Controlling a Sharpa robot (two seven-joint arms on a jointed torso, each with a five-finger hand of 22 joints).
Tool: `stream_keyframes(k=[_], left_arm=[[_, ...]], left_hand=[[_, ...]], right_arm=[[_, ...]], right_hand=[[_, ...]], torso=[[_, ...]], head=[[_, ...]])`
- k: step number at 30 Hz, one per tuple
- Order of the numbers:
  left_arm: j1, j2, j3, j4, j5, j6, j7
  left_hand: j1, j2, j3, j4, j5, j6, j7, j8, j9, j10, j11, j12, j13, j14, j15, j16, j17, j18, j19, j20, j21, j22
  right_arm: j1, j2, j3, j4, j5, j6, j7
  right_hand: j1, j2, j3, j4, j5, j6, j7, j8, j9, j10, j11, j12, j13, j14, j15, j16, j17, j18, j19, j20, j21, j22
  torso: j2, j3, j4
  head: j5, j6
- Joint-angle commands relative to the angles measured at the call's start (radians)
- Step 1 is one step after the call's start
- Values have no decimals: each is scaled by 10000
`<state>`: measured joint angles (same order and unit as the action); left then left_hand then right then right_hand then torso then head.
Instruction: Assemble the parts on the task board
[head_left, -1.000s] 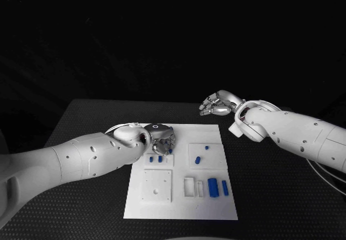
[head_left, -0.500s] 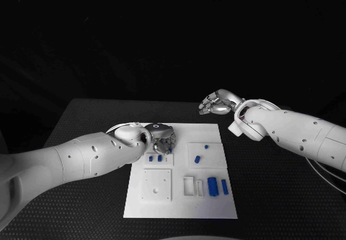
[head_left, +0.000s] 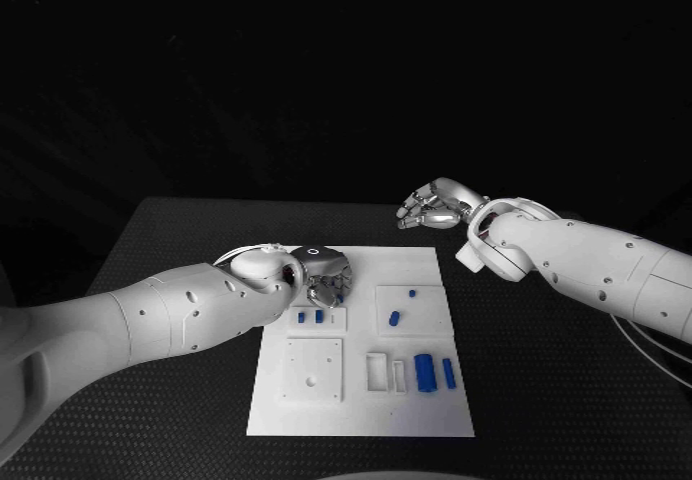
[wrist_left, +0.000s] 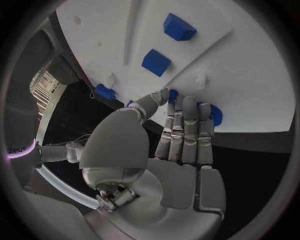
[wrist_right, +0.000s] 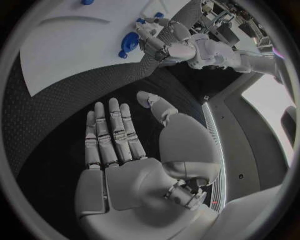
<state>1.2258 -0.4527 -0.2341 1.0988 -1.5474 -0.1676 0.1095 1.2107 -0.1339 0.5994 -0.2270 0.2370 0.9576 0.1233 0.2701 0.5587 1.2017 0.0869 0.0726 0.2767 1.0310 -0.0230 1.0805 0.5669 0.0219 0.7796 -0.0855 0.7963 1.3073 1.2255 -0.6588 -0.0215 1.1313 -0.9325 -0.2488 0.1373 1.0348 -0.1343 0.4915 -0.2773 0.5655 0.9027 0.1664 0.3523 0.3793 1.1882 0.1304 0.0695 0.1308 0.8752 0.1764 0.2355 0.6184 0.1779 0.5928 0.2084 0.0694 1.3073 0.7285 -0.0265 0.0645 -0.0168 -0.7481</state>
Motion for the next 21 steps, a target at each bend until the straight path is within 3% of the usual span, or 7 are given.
stream_keyframes(k=[1,16,21], left_arm=[[-115,71,-39,-44,-629,288,-165],[-175,140,-42,-94,-1427,93,-321],[-198,171,-42,-110,-1919,206,-466]], left_hand=[[110,48,-13,-109,-22,116,-8,60,-26,170,-45,59,-15,135,-38,219,93,121,173,-378,111,232],[171,-17,-10,-175,-68,116,5,40,-84,225,-55,-8,-72,239,-61,486,162,178,362,-433,297,217],[-92,-262,-124,7,-321,60,-10,6,-123,182,-3,-35,-117,262,-13,527,138,210,399,-392,328,202]], right_arm=[[2,6,5,11,-13,13,104],[2,-6,5,23,-13,17,104],[2,-7,5,34,-13,2,109]], right_hand=[[-36,-14,40,35,44,-71,-5,10,15,-27,-2,48,-9,-31,-63,-31,16,-179,-53,11,-40,131],[-36,-14,41,34,44,-71,-5,11,16,-28,-2,48,-9,-31,-63,-31,16,-179,-54,11,-41,131],[-37,-13,41,35,43,-71,-5,12,16,-27,-2,49,-9,-30,-62,-31,17,-180,-55,11,-42,132]], torso=[[4,-5,-1],[2,-9,13],[-1,-7,10]], head=[[-14,-13],[-44,-33],[-29,-38]])
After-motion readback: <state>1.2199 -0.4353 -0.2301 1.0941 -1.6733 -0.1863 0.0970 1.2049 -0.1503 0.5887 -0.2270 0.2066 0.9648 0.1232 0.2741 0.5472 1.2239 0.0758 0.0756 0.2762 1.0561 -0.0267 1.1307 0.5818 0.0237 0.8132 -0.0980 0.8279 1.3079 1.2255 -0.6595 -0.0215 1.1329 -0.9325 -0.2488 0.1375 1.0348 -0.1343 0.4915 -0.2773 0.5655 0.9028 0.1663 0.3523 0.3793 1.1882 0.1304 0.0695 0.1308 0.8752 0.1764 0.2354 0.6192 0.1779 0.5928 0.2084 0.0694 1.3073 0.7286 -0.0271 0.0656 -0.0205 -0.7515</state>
